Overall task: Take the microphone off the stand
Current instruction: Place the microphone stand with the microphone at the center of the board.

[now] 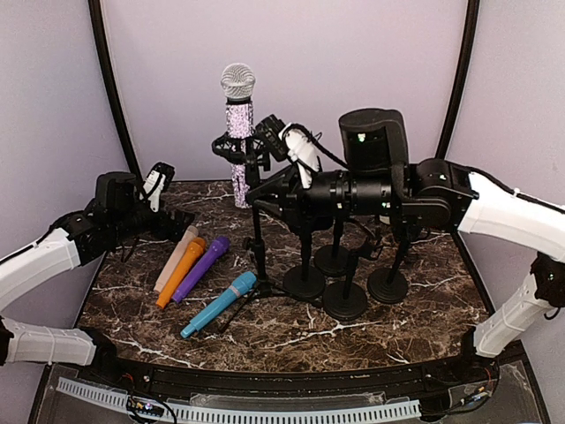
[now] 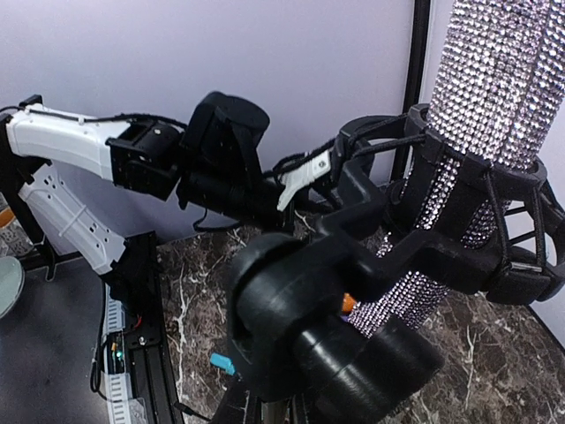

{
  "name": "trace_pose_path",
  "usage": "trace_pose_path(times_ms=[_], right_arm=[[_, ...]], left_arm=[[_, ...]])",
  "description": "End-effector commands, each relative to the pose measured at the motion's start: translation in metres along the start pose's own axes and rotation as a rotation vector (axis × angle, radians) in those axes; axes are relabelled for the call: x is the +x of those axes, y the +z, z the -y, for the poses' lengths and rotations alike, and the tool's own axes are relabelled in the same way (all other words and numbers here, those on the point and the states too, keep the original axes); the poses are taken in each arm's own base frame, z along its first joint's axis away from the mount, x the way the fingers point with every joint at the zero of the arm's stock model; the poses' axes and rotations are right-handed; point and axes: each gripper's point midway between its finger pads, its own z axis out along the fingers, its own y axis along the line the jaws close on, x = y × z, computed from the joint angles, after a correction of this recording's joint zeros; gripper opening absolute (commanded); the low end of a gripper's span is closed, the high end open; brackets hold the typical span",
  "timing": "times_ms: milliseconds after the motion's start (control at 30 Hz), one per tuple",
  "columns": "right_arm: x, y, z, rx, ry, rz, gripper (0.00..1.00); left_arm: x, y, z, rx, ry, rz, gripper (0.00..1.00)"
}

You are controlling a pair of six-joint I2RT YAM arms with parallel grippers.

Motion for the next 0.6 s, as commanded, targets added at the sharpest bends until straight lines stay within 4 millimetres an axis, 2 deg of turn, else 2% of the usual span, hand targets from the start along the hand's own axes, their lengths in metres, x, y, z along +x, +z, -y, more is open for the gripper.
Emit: trace_pose_path(times_ms=[0, 133, 267, 300, 400, 567], right_arm=[[-0.042, -0.026, -0.006, 0.052, -0.016, 0.219, 0.0], [-0.018, -0.026, -0.008, 0.054, 0.009, 0.204, 0.0], [0.002, -0.027, -0.006, 0.062, 0.026, 0.215, 0.0], [0.004, -0.028, -0.005, 0.066, 0.03, 0.225, 0.0], [0.009, -0.031, -0.004, 0.07, 0.039, 0.272, 0.0], [0.026, -0.027, -0.004, 0.063, 0.037, 0.301, 0.0]], left_arm=[[-0.019, -0.02, 0.006, 0.041, 0.009, 0.114, 0.96], [-0.029, -0.035, 0.031, 0.178, -0.013, 0.182, 0.93], [-0.026, -0.048, 0.073, 0.33, -0.003, 0.232, 0.92], [-0.023, -0.049, 0.079, 0.345, 0.008, 0.23, 0.91], [-0.012, -0.057, 0.116, 0.452, 0.046, 0.222, 0.9], [-0.008, -0.068, 0.148, 0.583, -0.008, 0.257, 0.88]])
